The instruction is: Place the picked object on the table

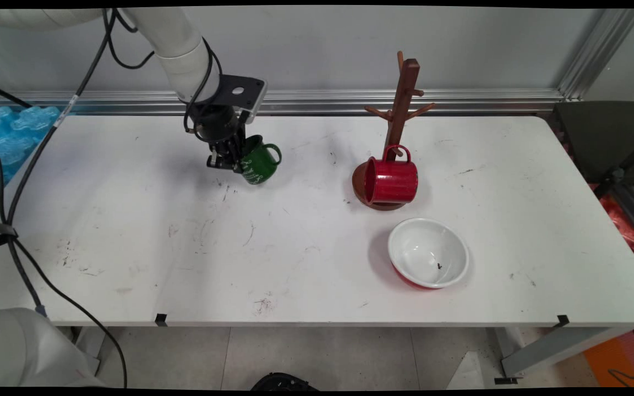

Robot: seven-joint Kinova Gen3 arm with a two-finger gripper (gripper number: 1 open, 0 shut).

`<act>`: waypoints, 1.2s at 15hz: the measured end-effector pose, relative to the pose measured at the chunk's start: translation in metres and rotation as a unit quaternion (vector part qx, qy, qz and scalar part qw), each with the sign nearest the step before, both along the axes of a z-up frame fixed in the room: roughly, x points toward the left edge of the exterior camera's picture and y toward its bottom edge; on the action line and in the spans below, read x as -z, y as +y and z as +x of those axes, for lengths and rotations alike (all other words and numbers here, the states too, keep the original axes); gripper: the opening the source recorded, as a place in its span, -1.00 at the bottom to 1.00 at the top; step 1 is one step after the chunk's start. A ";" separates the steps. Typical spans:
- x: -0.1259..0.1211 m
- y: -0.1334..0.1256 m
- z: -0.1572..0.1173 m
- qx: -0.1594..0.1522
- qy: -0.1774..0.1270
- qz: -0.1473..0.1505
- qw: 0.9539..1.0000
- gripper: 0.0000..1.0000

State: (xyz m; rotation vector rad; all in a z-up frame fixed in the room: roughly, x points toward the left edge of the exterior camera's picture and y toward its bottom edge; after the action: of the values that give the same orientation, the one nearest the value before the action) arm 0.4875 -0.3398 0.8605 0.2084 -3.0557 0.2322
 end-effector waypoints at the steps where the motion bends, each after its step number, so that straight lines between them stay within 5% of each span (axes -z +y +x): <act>1: 0.002 0.000 -0.001 0.001 0.000 0.000 1.000 -1.00; 18: 0.017 -0.007 -0.001 0.006 -0.004 -0.002 1.000 -1.00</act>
State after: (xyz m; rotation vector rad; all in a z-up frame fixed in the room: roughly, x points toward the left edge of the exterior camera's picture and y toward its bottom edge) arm 0.4866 -0.3463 0.8438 0.1880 -3.0627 0.2402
